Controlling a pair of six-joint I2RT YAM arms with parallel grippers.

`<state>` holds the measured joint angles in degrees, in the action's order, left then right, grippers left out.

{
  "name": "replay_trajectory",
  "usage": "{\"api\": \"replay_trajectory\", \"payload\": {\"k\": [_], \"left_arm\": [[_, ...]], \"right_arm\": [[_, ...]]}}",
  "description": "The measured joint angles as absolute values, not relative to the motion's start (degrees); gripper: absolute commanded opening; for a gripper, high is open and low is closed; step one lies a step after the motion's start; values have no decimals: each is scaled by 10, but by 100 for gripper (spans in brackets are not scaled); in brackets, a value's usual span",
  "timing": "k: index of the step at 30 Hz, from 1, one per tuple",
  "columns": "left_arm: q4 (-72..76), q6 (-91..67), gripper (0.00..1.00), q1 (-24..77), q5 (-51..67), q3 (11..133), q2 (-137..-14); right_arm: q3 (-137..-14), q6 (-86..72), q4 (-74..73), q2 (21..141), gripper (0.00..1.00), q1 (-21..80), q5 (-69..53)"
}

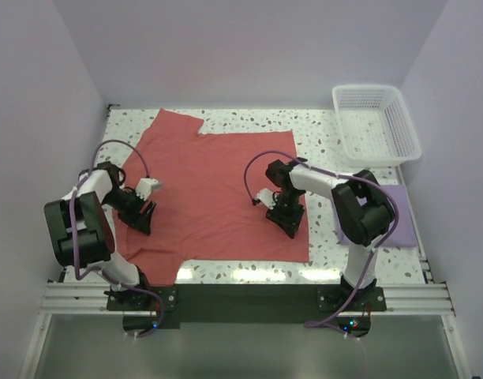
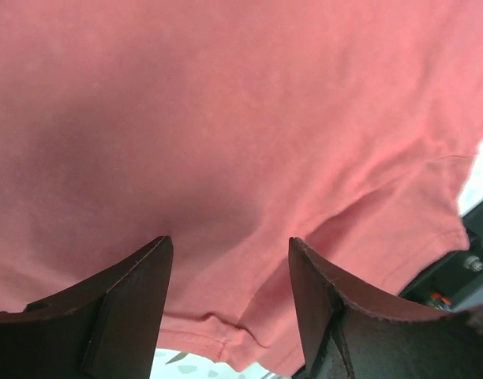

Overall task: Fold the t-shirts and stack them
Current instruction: Flatten the tshirt out, then fold the tshirt

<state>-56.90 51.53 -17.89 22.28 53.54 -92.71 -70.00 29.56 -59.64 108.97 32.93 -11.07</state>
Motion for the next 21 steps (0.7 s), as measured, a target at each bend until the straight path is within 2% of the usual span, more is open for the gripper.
{"api": "replay_trajectory", "payload": {"k": [2, 4, 7, 12, 17, 21], "left_arm": [[-588, 515, 69, -178, 241, 554, -927], [-605, 499, 71, -176, 270, 613, -932], [-584, 448, 72, -175, 309, 745, -957], [-474, 336, 74, -175, 341, 960, -1065], [-369, 218, 74, -173, 342, 1124, -1211], [-289, 148, 75, -167, 333, 1152, -1269]], "right_arm": [[-717, 301, -603, 1091, 41, 321, -114], [-766, 302, -615, 1096, 49, 303, -124], [-882, 296, -605, 1108, 55, 253, -152], [-1033, 258, -529, 1151, 63, 167, -167], [-1141, 193, -444, 1244, 63, 123, -159], [-1180, 134, -358, 1319, 60, 107, -159]]}}
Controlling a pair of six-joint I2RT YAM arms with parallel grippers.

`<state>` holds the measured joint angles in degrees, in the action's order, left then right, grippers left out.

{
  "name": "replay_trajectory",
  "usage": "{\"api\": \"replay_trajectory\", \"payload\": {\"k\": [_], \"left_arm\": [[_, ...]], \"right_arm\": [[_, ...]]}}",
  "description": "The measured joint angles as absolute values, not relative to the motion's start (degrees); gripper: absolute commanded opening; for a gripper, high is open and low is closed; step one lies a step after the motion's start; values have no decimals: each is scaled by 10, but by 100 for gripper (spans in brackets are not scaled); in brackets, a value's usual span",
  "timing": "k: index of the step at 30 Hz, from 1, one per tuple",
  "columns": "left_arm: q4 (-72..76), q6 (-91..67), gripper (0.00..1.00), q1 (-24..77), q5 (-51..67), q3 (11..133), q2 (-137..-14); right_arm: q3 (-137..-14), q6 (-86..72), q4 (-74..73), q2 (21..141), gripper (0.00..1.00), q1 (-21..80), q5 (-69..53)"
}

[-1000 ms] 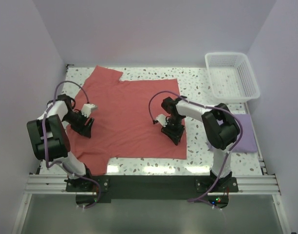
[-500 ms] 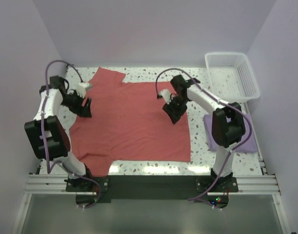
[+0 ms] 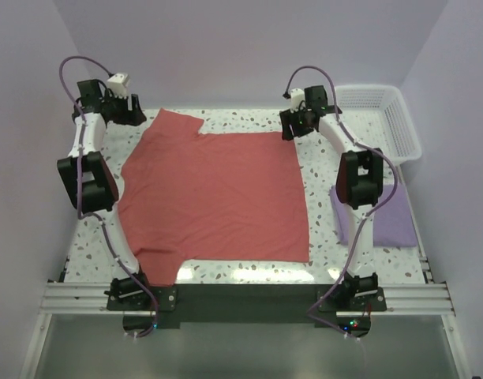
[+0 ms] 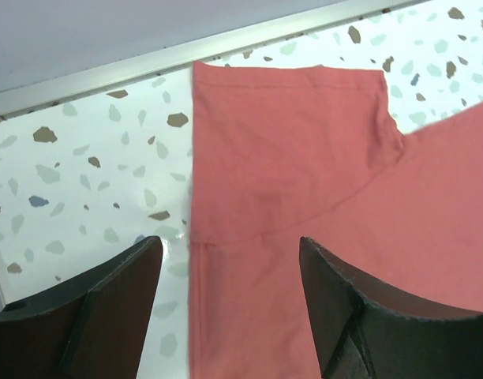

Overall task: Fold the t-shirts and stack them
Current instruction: Fold the tshirt

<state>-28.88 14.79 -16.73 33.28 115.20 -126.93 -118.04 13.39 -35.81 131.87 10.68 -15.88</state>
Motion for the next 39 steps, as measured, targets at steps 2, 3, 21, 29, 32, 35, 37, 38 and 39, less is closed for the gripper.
{"api": "replay_trajectory", "payload": {"k": [2, 3, 21, 29, 32, 35, 37, 38, 39], "left_arm": [[-256, 125, 76, -159, 320, 1152, -1286], [-240, 115, 76, -153, 312, 1152, -1293], [-138, 80, 80, -128, 240, 1194, -1381], [-148, 99, 81, -122, 207, 1232, -1427], [-153, 111, 81, -117, 196, 1235, -1439], [-155, 118, 81, -112, 185, 1237, -1450], [-156, 122, 81, -109, 182, 1241, -1458], [-157, 126, 81, -108, 181, 1245, -1463], [-158, 127, 81, -107, 181, 1247, -1467]], "right_arm": [[-1187, 111, -318, 1351, 59, 101, -155], [-1188, 101, -297, 1365, 59, 99, -152], [-1212, 34, -145, 1450, 49, 96, -94], [-1213, 45, -152, 1450, 29, 96, -86], [-1214, 52, -156, 1450, 19, 96, -95], [-1216, 57, -162, 1450, 5, 95, -104], [-1217, 62, -166, 1450, 0, 95, -110], [-1217, 63, -167, 1450, 0, 95, -114], [-1218, 64, -168, 1450, 0, 95, -116]]}}
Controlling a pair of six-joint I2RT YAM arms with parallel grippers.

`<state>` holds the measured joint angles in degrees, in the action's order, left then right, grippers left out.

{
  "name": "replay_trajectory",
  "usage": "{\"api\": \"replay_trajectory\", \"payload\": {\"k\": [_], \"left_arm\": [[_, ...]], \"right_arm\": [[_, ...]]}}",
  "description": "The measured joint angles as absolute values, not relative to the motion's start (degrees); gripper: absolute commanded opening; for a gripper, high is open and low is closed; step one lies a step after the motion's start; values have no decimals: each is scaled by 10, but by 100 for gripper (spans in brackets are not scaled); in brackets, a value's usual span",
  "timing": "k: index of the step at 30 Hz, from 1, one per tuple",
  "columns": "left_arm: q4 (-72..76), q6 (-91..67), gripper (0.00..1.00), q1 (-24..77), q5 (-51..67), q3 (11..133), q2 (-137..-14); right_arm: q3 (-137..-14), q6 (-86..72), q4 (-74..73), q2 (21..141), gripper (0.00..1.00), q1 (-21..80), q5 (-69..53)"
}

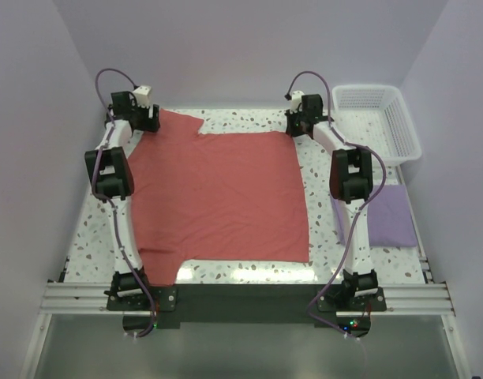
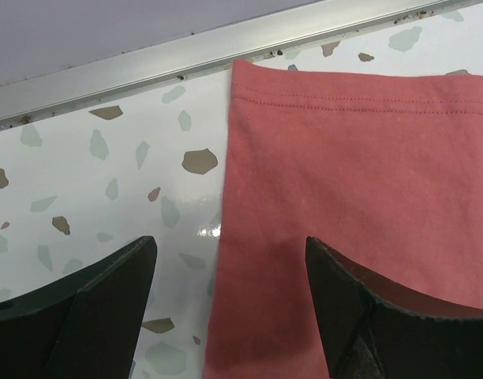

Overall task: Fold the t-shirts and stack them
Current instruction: Fold the tshirt

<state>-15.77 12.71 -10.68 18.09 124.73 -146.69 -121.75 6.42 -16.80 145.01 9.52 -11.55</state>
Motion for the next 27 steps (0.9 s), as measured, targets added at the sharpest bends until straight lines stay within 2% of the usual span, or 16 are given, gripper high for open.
{"api": "replay_trajectory", "payload": {"k": [8, 12, 17, 20, 23, 27], "left_arm": [[-173, 131, 79, -104, 181, 1267, -1482], [-178, 133, 68, -102, 179, 1296, -1501], [-186, 147, 65, -101, 200, 1298, -1505], [-192, 158, 56, -100, 212, 1301, -1507], [-198, 173, 39, -100, 225, 1308, -1511], [-203, 187, 26, -99, 239, 1308, -1512]], "right_arm": [[-1218, 72, -172, 1450, 0, 95, -131], [-1218, 76, -173, 1450, 0, 95, -132], [-1218, 79, -173, 1450, 0, 95, -135], [-1218, 80, -173, 1450, 0, 95, -137], [-1218, 80, -173, 1450, 0, 95, -143], [-1218, 80, -173, 1450, 0, 95, -145]]}}
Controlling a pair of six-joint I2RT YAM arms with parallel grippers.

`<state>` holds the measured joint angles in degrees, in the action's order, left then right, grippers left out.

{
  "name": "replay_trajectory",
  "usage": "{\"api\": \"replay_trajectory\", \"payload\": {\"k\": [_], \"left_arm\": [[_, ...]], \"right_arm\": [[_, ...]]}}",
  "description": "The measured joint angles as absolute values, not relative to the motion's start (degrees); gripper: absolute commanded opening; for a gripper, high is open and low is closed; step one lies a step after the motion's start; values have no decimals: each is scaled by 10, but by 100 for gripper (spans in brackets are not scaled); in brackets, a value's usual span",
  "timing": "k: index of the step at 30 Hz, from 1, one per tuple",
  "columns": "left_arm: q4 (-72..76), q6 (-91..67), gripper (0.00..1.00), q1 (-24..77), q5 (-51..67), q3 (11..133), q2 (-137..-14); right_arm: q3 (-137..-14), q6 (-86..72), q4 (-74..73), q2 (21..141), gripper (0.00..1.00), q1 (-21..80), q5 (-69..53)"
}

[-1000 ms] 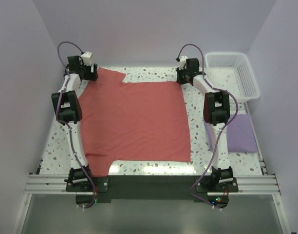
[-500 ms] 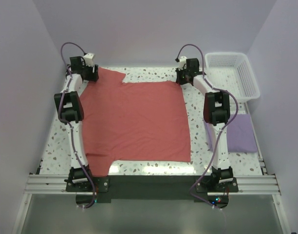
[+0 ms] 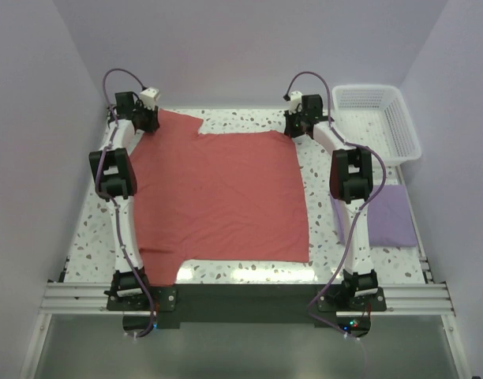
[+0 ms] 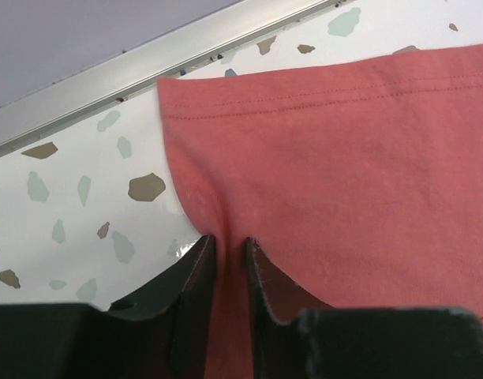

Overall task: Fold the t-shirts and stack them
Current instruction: Fold the tshirt

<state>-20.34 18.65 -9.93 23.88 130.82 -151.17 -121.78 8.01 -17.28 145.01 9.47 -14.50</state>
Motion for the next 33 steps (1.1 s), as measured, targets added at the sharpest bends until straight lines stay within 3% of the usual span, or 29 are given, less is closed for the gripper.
{"api": "replay_trajectory", "payload": {"k": [2, 7, 15, 33], "left_arm": [[-204, 192, 14, -98, 244, 1308, -1512], [-191, 196, 0, -97, 252, 1303, -1512], [-127, 188, 0, -98, 260, 1273, -1501], [5, 190, 0, -155, 386, 1028, -1281]], "right_arm": [[-1218, 81, -173, 1450, 0, 95, -145], [-1218, 85, -173, 1450, 0, 95, -147], [-1218, 86, -176, 1448, 0, 95, -162], [-1134, 86, -189, 1313, 0, 93, -206]]}}
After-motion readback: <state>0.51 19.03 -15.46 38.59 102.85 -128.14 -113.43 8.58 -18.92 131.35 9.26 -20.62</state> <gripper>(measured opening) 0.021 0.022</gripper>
